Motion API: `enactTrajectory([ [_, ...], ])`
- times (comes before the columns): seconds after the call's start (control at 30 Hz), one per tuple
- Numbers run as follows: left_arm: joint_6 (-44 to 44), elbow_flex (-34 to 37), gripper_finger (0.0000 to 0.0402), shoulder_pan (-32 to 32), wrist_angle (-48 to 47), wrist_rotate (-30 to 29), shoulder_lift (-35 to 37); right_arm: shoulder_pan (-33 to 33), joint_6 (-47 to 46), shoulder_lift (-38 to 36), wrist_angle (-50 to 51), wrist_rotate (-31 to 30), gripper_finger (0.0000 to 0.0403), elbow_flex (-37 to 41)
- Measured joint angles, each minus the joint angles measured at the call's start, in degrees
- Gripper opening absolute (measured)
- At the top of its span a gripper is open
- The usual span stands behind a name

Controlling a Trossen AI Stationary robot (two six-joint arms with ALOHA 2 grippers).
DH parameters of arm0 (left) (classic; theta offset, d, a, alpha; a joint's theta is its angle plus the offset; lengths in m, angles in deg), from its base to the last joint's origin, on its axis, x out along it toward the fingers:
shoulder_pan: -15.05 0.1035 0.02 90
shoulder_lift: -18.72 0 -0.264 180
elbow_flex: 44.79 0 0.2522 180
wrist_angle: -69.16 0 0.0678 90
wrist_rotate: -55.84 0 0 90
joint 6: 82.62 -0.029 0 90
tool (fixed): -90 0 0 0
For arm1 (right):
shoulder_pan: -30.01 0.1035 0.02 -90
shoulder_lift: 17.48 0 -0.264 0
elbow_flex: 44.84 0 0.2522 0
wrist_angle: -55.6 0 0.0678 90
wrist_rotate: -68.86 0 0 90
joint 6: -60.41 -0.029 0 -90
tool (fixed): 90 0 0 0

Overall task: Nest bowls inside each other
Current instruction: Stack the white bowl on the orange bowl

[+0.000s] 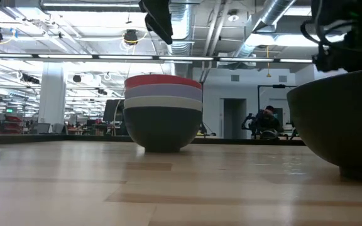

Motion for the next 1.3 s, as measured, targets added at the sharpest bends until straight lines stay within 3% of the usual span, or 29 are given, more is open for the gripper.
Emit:
enactTrajectory([
  [0.27,0.82,0.00,0.0206,-0.22,-0.07,-0.15,0.00,1.81,-1.45,1.63,-2.85,2.10,0.0243,2.56],
  [0.37,0.79,0.00,0.0206,-0.26,-0.09,-0.25,0.00,1.81,-1.23,1.72,-3.78,2.27,0.0224,2.54],
  [0.73,0.24,0.00,0.0206,-0.26,-1.46,-0.52,0.00,1.41,-1.61,1.58,-4.67,1.98,0.0017,2.28],
  [0.9,-2.50,0.00,0.0206,-0.26,-2.64,-1.72,0.00,-2.45,1.63,1.45,-1.02,2.26,0.0021,-2.19],
  [1.1,-5.20,0.06,0.0206,-0.88,-2.53,-2.50,0.46,-9.28,9.01,0.62,8.79,2.31,0.0011,-16.69],
  [1.3,-4.66,1.50,0.0206,-1.73,-1.93,-3.62,6.99,-15.09,15.94,4.46,7.90,2.14,0.0016,-28.62],
])
